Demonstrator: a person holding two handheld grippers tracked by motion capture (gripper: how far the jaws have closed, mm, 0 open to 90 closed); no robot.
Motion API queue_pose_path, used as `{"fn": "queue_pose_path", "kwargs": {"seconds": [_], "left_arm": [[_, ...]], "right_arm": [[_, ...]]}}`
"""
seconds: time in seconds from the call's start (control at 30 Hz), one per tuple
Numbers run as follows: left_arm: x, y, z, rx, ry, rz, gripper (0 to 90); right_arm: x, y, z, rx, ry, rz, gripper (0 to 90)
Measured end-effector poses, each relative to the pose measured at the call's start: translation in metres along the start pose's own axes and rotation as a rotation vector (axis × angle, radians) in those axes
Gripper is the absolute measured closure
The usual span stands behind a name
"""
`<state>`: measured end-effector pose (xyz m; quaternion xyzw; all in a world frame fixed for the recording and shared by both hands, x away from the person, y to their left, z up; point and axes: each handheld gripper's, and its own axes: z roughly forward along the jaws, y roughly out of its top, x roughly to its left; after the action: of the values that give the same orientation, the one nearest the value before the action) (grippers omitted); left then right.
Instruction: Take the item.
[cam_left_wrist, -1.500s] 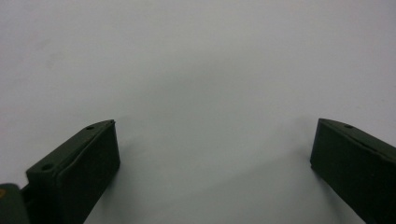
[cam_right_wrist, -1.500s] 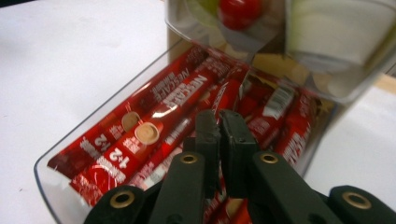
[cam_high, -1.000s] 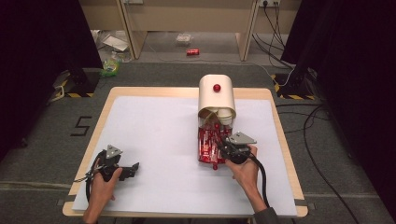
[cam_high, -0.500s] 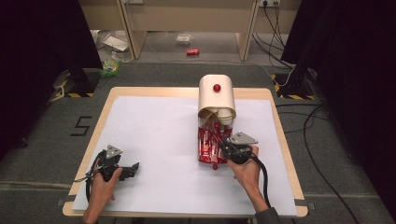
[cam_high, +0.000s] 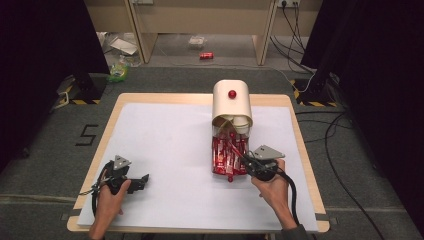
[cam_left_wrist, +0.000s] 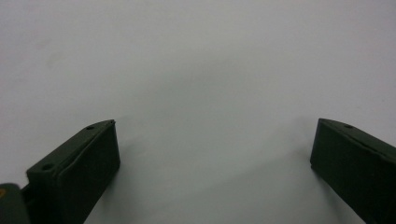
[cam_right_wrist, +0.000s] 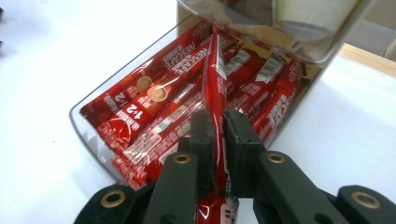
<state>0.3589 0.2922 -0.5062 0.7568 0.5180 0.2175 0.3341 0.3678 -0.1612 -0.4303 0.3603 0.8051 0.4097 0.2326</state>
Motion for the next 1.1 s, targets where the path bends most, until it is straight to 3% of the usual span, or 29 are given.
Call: {"fn": "queue_pose_path", "kwargs": {"seconds": [0.47,0.7,1.1], "left_arm": [[0.0,0.0,0.0,0.0,-0.001,0.0,0.8],[0.0,0.0,0.0,0.0,0.0,0.0,0.8],[0.0,0.0,0.0,0.0,0.0,0.0,0.8]], "right_arm": [[-0.018,-0.011,-0.025,-0.021,-0.036,0.025,82.7],[-0.04,-0.022,-0.043,-0.042,-0.094,0.073,82.7],[-0.062,-0.032,-0.049,-0.055,-0.159,0.116,82.7]]}}
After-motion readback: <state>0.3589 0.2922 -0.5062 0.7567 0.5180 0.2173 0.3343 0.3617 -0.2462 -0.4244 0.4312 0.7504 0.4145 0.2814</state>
